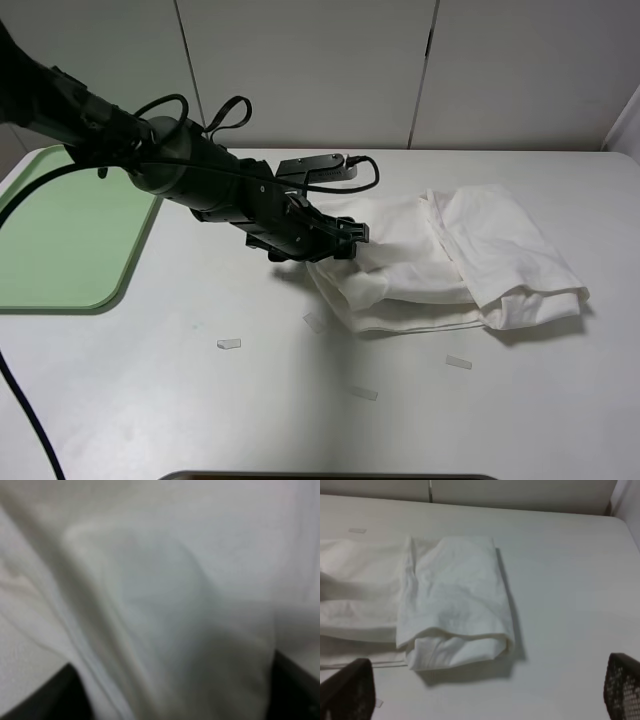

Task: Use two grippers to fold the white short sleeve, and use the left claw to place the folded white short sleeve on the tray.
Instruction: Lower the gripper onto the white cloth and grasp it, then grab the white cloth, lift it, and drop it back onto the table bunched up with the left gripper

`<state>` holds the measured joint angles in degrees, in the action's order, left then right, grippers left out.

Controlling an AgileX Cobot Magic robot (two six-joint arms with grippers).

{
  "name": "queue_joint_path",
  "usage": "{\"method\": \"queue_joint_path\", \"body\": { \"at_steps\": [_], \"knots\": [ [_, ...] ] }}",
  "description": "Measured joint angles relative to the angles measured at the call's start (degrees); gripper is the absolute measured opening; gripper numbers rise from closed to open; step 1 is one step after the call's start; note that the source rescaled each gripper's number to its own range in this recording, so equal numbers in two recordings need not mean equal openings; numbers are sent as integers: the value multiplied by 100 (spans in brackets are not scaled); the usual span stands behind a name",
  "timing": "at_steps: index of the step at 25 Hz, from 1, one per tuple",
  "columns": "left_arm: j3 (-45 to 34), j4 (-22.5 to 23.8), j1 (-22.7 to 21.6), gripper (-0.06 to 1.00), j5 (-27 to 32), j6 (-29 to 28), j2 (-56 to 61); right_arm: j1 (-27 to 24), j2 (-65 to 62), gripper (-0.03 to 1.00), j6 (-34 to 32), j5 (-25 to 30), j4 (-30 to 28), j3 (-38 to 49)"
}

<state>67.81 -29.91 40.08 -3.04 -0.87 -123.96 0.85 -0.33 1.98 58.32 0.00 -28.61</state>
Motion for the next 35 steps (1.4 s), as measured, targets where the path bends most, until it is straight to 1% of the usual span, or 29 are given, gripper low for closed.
{"method": "queue_joint_path", "body": {
  "at_steps": [1, 2, 3, 6, 7, 8, 9, 11, 13, 16, 17, 20, 21, 22, 23, 24, 25, 28, 33, 35],
  "knots": [
    [-1, 0, 0, 69, -47, -91, -26, 0, 0, 100, 0, 0, 0, 0],
    [-1, 0, 0, 63, -54, -145, -40, 0, 0, 100, 0, 0, 0, 0],
    [-1, 0, 0, 54, -72, -174, -56, 0, 0, 100, 0, 0, 0, 0],
    [-1, -4, 0, 37, -72, -234, -81, 0, 0, 100, 0, 0, 0, 0],
    [-1, -8, 0, 28, -65, -238, -86, 0, 0, 100, 0, 0, 0, 0],
    [-1, -8, 0, 28, -65, -238, -86, 0, 0, 100, 0, 0, 0, 0],
    [-1, -15, 0, 14, -47, -255, -92, 0, 0, 100, 0, 0, 0, 0],
    [-1, -20, 0, 3, -41, -255, -92, 0, 0, 100, 0, 0, 0, 0],
    [-1, -20, -21, 0, 3, -255, -51, 0, 0, 100, 0, 0, 0, 0],
    [-13, -20, -163, 0, 245, -174, 188, 0, 0, 100, 0, 0, 0, 0],
    [-13, -20, -163, 0, 245, -174, 188, 0, 0, 100, 0, 0, 0, 0],
    [-13, -6, -510, 0, 773, 246, 744, 0, 0, 100, 0, 0, 0, 0],
    [-13, -6, -510, 0, 773, 246, 744, 0, 0, 100, 0, 0, 0, 0],
    [-13, -1, -612, 0, 954, 395, 900, 0, 0, 100, 0, 0, 0, 0],
    [-13, -1, -793, 0, 1324, 669, 1155, 0, 0, 100, 0, 0, 0, 0],
    [-13, -1, -892, 0, 1566, 800, 1302, 0, 0, 100, 0, 0, 0, 0],
    [-13, -1, -892, 0, 1566, 800, 1302, 0, 0, 100, 0, 0, 0, 0],
    [-13, 15, -1209, 0, 2211, 1182, 1668, 0, 0, 100, 0, 0, 0, 0],
    [-13, 42, -1889, 0, 3426, 1850, 2341, 0, 0, 100, 0, 0, 0, 0],
    [-13, 126, -2111, 0, 3758, 2019, 2553, 0, 0, 100, 0, 0, 0, 0]
  ]
}}
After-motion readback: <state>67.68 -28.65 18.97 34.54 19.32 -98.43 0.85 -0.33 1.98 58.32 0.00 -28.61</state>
